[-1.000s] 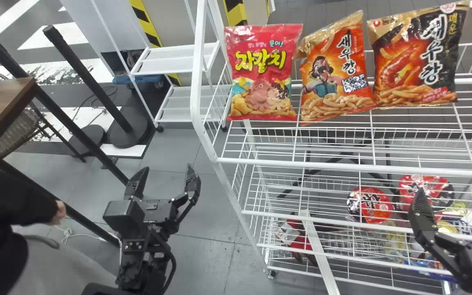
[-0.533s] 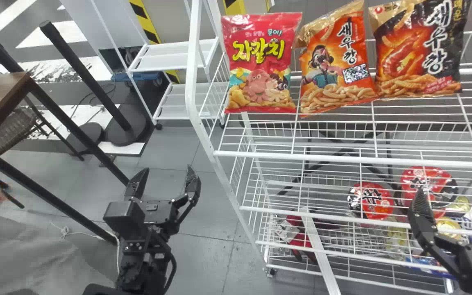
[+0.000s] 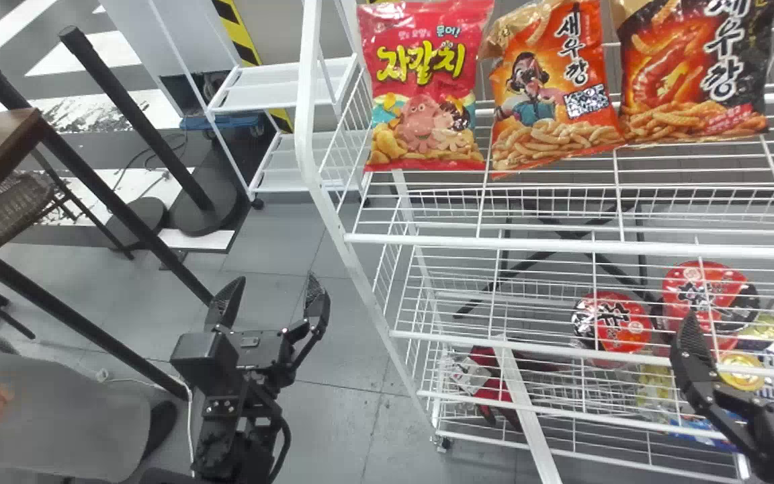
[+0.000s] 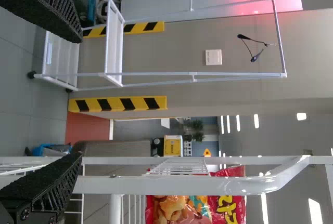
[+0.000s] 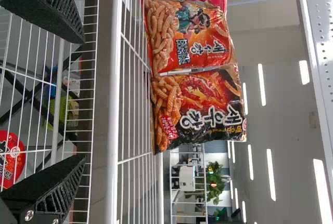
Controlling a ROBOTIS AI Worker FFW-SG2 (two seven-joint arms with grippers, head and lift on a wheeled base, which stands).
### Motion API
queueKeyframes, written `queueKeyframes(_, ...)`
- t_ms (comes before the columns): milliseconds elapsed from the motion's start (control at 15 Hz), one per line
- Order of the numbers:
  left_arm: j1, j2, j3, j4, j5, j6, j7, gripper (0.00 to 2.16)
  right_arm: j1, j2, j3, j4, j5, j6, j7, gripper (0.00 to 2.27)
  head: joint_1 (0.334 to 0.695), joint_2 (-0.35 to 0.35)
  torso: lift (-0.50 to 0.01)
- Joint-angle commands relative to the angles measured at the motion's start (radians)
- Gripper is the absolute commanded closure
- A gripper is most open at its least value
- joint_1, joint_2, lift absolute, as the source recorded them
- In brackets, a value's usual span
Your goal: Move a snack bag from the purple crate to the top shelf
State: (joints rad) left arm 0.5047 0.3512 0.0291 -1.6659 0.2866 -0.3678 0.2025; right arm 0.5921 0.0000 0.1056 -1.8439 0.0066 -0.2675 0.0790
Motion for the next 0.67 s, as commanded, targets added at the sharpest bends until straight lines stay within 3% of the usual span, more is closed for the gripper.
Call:
queueKeyframes(0,0.0,0.0,0.0,0.0,0.0,-0.001,0.0,0.01,0.0,0.001,0.0,0.0,-0.002,0.0,-0.001,0.0,0.695,0.31,-0.114)
queueKeyframes(600,0.0,-0.005,-0.005,0.009,-0.004,-0.004,0.0,0.01,0.0,0.001,-0.001,0.011,-0.005,-0.003,0.001,0.0,0.695,0.307,-0.149)
